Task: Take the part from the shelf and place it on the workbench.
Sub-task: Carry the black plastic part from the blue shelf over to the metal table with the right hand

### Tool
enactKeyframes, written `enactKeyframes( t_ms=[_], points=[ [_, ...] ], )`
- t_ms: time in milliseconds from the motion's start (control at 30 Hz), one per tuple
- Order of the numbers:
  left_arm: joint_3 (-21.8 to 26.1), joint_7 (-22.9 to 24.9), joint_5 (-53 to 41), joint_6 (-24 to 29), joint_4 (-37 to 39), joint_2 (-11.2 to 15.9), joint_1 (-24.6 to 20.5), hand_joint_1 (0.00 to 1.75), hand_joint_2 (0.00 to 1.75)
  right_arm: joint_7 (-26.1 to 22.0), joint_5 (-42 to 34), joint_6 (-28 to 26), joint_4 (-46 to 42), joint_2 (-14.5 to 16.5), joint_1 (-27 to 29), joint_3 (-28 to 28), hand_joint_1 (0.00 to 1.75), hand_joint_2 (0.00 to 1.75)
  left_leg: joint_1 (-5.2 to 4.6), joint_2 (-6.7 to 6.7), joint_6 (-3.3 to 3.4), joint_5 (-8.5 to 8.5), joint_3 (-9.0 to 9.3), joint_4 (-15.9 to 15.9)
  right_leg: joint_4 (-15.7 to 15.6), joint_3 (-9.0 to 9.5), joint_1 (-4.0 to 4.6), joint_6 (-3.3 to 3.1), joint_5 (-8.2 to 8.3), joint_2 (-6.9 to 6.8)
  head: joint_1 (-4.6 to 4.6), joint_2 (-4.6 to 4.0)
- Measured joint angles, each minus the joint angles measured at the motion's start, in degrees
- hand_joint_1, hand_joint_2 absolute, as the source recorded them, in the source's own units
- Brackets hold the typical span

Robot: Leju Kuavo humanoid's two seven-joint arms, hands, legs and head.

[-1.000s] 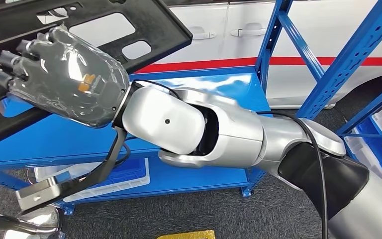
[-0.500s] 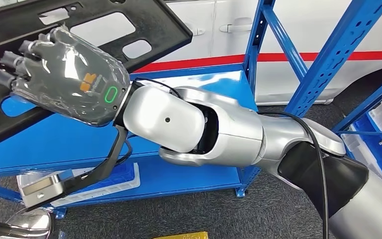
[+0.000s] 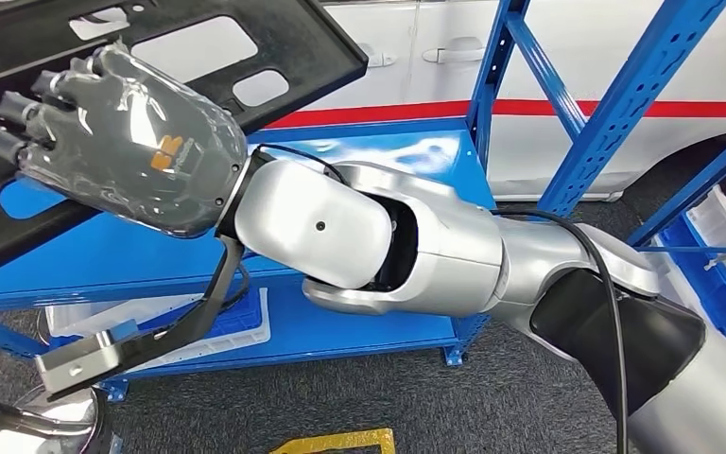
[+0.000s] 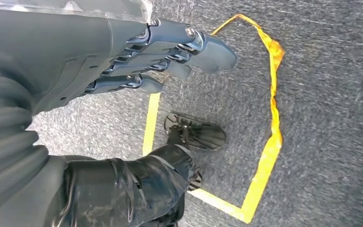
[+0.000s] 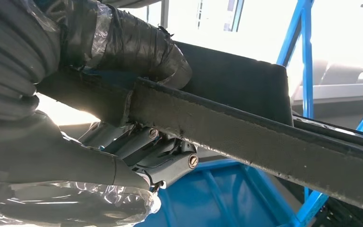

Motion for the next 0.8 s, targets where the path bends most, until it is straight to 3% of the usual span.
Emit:
enactKeyframes(
  t_ms=[67,100,200,233,300,367,400,433,467,533,600,633,700,733,800],
  points=[
    [-0.3,0.0,-0.1,0.0,0.0,0.0,-0.1,0.0,1.75,0.0,0.0,0.0,0.0,0.0,-0.2,0.0,1.75,1.75,-0.01,-0.06,-0.58,0.52,-1.01,0.6,-7.0,4.66,0.09,-0.36,1.35,0.07,-0.03,0.0],
    [-0.4,0.0,-0.1,0.0,0.0,0.0,-0.2,0.0,1.75,0.0,0.0,0.0,0.0,0.0,-0.4,0.0,1.75,1.75,-0.03,-0.12,-0.94,0.84,-1.32,0.8,-9.0,5.82,0.21,-0.67,1.53,0.13,0.02,0.0],
    [-0.6,0.1,-0.2,0.0,0.0,0.0,-0.2,0.0,1.75,-0.1,0.1,0.0,0.0,0.0,-0.4,0.0,1.75,1.75,0.24,-0.28,-2.02,1.91,-1.93,0.8,-10.2,5.49,0.55,-2.0,2.55,0.11,0.23,0.0],
    [-0.7,0.2,-0.2,0.0,0.0,-0.1,-0.2,0.0,1.75,-0.1,0.1,0.0,0.0,0.1,-0.4,0.0,1.75,1.75,0.39,-0.3,-2.35,1.35,-2.38,1.1,-10.4,5.08,0.5,-2.51,3.14,0.03,0.19,0.0],
    [-0.8,0.2,-0.2,0.0,0.0,-0.1,-0.1,0.0,1.75,-0.1,0.1,0.1,0.1,0.1,-0.5,0.0,1.75,1.75,0.62,-0.34,-2.95,-2.77,-3.93,4.7,-10.8,3.86,0.26,-3.38,4.56,-0.17,0.11,0.0],
    [-0.8,0.2,-0.3,0.0,0.0,-0.1,-0.2,0.0,1.75,-0.2,0.1,0.2,0.1,0.1,-0.5,0.0,1.75,1.75,0.74,-0.34,-3.44,-8.01,-5.61,11.6,-10.9,2.27,0.29,-3.69,5.79,-0.22,0.05,0.0],
    [-0.8,0.2,-0.3,0.0,0.0,-0.1,-0.3,0.0,1.75,-0.3,0.1,0.2,0.1,0.1,-0.5,0.0,1.75,1.75,0.79,-0.34,-3.61,-9.16,-5.94,14.5,-10.8,1.45,0.32,-3.7,6.36,-0.23,0.05,0.0],
    [-0.8,0.2,-0.3,0.0,0.0,-0.2,-0.3,0.0,1.75,-0.4,0.1,0.3,0.1,0.1,-0.4,0.0,1.75,1.75,0.81,-0.34,-3.72,-8.99,-5.56,16.0,-10.8,0.62,0.34,-3.67,6.93,-0.23,0.05,0.0],
    [-0.8,0.2,-0.3,0.0,0.0,-0.2,-0.3,0.0,1.75,-0.5,0.1,0.3,0.1,0.1,-0.4,0.0,1.75,1.75,0.81,-0.34,-3.74,-7.79,-4.3,15.8,-10.7,-0.22,0.34,-3.61,7.51,-0.23,0.04,0.0],
    [-0.8,0.2,-0.2,0.0,0.0,-0.2,-0.4,0.0,1.75,-0.6,0.1,0.4,0.1,0.1,-0.4,0.0,1.75,1.75,0.8,-0.35,-3.5,-5.42,0.85,10.2,-10.5,-1.58,0.33,-3.35,8.56,-0.19,0.05,0.0],
    [-0.8,0.2,-0.2,0.0,0.0,-0.1,-0.5,0.0,1.75,-0.7,0.0,0.4,0.1,0.1,-0.5,0.0,1.75,1.75,0.5,-0.44,-2.94,-6.02,6.44,2.4,-10.5,-2.24,0.39,-2.83,9.47,-0.23,0.08,0.0],
    [-0.8,0.3,-0.2,0.0,0.0,-0.1,-0.6,0.0,1.75,-0.7,-0.1,0.5,0.1,0.1,-0.5,0.0,1.75,1.75,0.3,-0.52,-2.61,-6.59,7.83,0.1,-10.7,-2.3,0.37,-2.53,9.95,-0.27,0.06,0.0],
    [-0.9,0.4,-0.2,0.0,0.0,-0.1,-0.6,0.0,1.75,-0.8,-0.4,0.6,0.1,0.1,-0.5,0.0,1.75,1.75,0.18,-0.57,-1.98,-6.11,7.92,-1.1,-11.1,-2.39,0.39,-1.83,10.9,-0.28,0.03,0.0],
    [-0.9,0.5,-0.1,-0.1,0.0,-0.2,-0.6,0.0,1.75,-0.9,-0.5,0.7,0.1,0.0,-0.5,0.0,1.75,1.75,0.26,-0.42,-1.6,-5.49,7.65,-1.4,-10.9,-2.68,0.42,-1.5,10.64,-0.25,-0.04,0.0],
    [-0.9,0.6,-0.1,-0.1,0.0,-0.2,-0.5,0.0,1.75,-0.9,-0.6,0.9,0.2,0.0,-0.4,0.0,1.75,1.75,0.51,-0.05,-0.64,-4.12,6.76,-1.9,-7.9,-3.97,0.52,-1.0,7.11,-0.2,0.09,0.0]
  ],
)
